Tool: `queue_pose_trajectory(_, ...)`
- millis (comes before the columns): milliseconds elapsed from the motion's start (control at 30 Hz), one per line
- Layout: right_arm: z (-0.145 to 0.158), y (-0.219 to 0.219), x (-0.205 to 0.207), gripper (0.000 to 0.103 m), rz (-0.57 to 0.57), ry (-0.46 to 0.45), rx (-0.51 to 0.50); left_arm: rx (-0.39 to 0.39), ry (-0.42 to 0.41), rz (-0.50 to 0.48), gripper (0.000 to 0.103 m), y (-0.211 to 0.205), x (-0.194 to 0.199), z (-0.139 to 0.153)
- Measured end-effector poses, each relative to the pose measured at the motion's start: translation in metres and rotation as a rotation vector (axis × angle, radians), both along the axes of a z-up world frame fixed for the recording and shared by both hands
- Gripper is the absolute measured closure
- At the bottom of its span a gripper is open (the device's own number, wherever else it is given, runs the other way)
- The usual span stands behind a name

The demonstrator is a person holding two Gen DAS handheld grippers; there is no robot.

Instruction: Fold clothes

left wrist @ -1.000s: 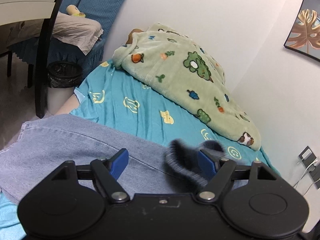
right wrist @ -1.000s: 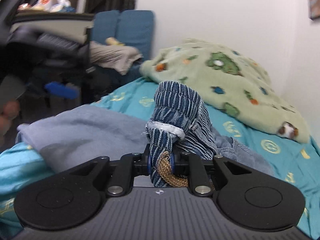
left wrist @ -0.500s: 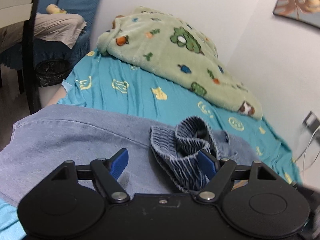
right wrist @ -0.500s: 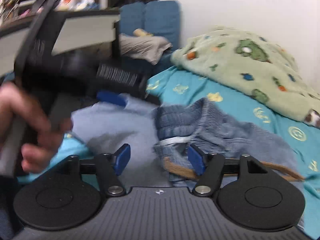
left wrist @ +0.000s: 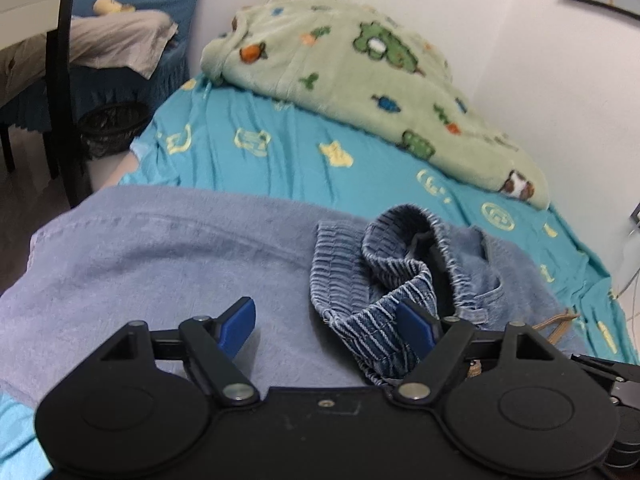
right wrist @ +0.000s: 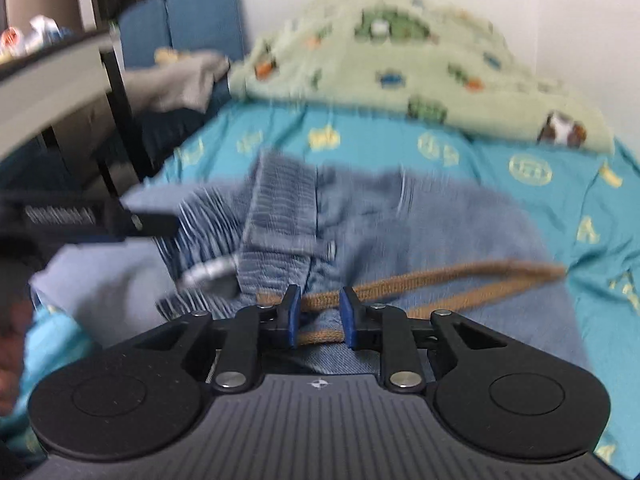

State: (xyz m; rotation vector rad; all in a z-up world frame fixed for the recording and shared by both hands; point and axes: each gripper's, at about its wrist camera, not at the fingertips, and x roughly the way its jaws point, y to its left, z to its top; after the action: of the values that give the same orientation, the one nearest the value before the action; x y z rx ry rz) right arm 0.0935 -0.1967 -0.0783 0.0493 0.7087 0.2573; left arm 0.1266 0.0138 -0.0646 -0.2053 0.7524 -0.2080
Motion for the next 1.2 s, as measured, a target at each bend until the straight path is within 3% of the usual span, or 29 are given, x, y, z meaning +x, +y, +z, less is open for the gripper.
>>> queue_pose_trajectory(167, -0.004, -0.01, 0.005, 0.08, -0.03, 0.053, 0.083, -0.086, 0.032, 0.044, 0.027, 0.015, 0.0, 0.001)
queue_pose_trajectory(333, -0.005, -0.012, 0.004, 0.08, -0.03, 0.053, 0.087, -0.252, 0.079, 0.198, 0.027, 0.066, -0.01, 0.009)
queue_pose_trajectory(500, -0.004, -0.013, 0.007, 0.08, -0.03, 0.059, 0.088, -0.539, 0.146, 0.445, 0.025, 0.155, -0.016, 0.013)
queue_pose_trajectory(633, -0.004, -0.013, 0.007, 0.08, -0.028, 0.06, 0.083, -0.757, 0.233, 0.612, 0.025, 0.22, -0.028, -0.003)
queue_pose_trajectory(867, -0.004, -0.013, 0.007, 0.08, -0.028, 0.059, 0.081, -0.916, 0.416, 0.824, 0.025, 0.287, -0.051, -0.045)
queue_pose_trajectory(1033, -0.004, -0.013, 0.006, 0.08, -0.031, 0.055, 0.079, -1.025, 0.496, 0.94, 0.025, 0.309, -0.064, -0.081)
queue_pose_trajectory(1100, -0.005, -0.013, 0.006, 0.08, -0.032, 0.054, 0.077, -1.044, 0.479, 0.954, 0.024, 0.316, -0.06, -0.089)
queue_pose_trajectory(1200, -0.005, -0.012, 0.007, 0.079, -0.031, 0.051, 0.069, -0.986, 0.469, 0.985, 0.024, 0.329, -0.053, -0.094)
